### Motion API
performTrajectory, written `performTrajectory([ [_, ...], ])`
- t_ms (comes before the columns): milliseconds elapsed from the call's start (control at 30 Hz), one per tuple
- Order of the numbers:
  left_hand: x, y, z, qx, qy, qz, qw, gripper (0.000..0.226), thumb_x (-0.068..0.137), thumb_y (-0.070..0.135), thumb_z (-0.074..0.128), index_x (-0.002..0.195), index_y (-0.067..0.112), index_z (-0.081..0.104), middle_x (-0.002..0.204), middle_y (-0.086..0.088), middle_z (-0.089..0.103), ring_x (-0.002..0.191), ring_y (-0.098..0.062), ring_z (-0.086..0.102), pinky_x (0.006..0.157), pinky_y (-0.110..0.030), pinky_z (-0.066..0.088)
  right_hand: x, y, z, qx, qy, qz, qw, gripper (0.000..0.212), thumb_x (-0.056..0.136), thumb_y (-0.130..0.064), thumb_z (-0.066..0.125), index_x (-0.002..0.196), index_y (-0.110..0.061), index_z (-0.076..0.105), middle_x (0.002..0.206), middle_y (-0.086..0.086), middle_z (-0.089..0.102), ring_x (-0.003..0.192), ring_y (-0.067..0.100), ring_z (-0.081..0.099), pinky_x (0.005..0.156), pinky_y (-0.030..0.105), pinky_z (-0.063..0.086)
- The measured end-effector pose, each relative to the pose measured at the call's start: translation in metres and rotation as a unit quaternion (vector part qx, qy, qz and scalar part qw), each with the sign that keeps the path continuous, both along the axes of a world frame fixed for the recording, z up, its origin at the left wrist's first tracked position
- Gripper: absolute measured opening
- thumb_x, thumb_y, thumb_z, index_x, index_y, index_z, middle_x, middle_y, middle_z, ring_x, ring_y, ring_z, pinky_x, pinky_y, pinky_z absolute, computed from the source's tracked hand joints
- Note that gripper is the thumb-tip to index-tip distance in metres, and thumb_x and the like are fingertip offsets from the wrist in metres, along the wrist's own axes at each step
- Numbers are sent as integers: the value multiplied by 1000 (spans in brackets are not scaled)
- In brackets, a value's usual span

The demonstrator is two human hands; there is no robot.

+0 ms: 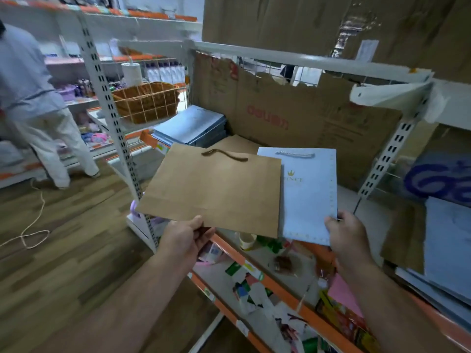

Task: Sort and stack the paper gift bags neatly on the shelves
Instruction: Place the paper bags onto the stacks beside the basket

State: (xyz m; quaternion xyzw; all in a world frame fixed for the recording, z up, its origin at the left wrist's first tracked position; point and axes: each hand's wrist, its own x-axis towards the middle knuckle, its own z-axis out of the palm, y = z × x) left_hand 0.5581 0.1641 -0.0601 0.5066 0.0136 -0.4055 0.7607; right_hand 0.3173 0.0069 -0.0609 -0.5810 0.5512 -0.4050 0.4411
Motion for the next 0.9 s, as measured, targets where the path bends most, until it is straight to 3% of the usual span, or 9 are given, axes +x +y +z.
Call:
performTrajectory([
  [67,16,-9,-3,6,1,3,1000,15,99,-7,48,103,2,59,95,-14,66,79,-24,64,48,-23,56,18,-14,-8,-7,-8,7,1000,9,98,-16,53,91,-16,59,95,10,68,80,29,65,59,36,50],
  [200,52,-37,-4,12,-15,8,1000,15,99,-7,47,100,3,59,92,-14,65,76,-24,63,47,-23,55,55,-49,-16,-35,7,-14,999,8,95,-12,55,98,-11,62,87,6,66,79,27,63,62,30,45],
  [300,81,-66,-3,23,-19,19,999,14,100,-7,47,96,2,57,88,-12,64,72,-22,62,47,-22,56,79,-79,-22,-32,4,-14,999,7,93,-9,54,92,-8,61,76,4,59,69,28,55,58,28,37],
  [400,106,-101,-2,37,-14,9,999,11,100,-5,48,108,-2,55,87,-13,64,72,-22,63,46,-22,55,99,-105,-25,-13,-2,-24,1000,8,91,-12,56,85,-13,61,74,7,62,68,29,55,62,34,41],
  [500,122,-134,4,35,-24,-2,999,15,101,-6,46,98,3,58,90,-12,64,75,-22,62,46,-21,55,115,-125,-23,-2,-13,-30,999,16,77,-27,53,83,-14,60,81,10,68,72,33,61,62,38,44],
  [600,139,-163,5,26,-29,-9,999,17,101,-6,46,97,5,58,92,-11,64,77,-22,62,48,-22,57,121,-142,-22,22,-12,-39,999,10,85,-21,56,84,-13,60,83,13,68,77,38,64,62,41,47],
  [733,160,-196,2,11,-18,-22,1000,20,100,-8,44,102,7,57,94,-10,63,78,-21,62,48,-23,57,120,-161,-30,34,-22,-80,996,20,78,-31,54,90,-21,66,86,12,71,83,40,67,72,58,56],
  [900,191,-236,-10,29,9,-40,999,17,98,-8,49,92,7,55,98,-12,59,76,-21,63,47,-24,58,123,-156,-38,24,-35,-146,988,21,78,-35,55,93,-30,69,86,7,74,83,36,69,78,57,56],
])
